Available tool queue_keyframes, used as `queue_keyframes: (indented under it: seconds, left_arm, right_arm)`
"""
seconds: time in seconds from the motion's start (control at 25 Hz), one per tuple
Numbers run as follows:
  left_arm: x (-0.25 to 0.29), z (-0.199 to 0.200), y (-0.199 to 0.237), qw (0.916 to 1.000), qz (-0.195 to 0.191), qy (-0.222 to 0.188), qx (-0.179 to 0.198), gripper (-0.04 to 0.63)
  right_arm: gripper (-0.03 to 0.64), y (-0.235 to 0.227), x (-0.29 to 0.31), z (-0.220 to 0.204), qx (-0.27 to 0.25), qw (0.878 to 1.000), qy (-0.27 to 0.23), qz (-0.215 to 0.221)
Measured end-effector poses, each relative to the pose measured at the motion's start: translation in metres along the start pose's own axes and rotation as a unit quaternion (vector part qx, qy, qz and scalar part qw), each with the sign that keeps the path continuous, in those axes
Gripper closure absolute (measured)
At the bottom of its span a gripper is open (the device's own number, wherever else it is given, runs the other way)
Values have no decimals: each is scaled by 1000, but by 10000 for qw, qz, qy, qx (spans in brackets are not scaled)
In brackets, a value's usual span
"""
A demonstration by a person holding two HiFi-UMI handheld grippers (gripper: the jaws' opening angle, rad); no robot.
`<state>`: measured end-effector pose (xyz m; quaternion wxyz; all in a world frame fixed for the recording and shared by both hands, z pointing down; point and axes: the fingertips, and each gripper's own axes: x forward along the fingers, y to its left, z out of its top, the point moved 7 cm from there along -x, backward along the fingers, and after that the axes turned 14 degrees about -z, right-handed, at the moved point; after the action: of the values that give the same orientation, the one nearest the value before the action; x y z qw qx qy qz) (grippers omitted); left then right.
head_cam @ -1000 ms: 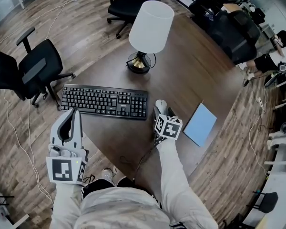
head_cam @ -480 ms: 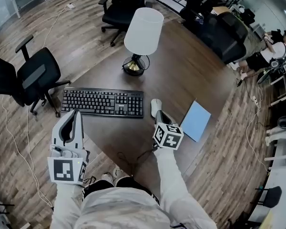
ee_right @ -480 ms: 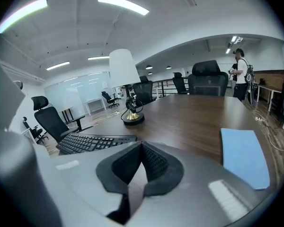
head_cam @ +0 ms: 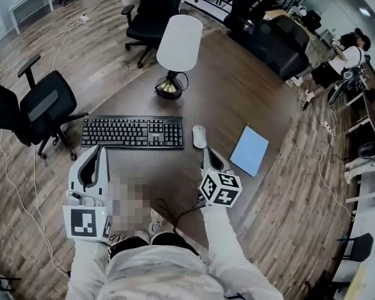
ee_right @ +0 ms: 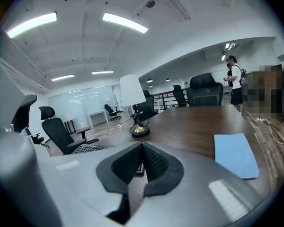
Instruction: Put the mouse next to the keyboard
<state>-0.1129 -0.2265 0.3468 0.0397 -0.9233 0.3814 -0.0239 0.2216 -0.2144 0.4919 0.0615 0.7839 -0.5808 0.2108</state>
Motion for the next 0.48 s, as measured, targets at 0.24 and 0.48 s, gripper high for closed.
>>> queue_keyframes:
  seconds: [0.24, 0.48]
  left_arm:
    - [-19, 10, -13, 9998, -172, -131, 50, 592]
    - [-40, 18, -21, 9992, -319, -241, 84, 591]
  right_arm:
    - [607, 8, -45, 10, -35, 9990, -407, 165]
    - [607, 21, -90, 19, -393, 9961, -776, 125]
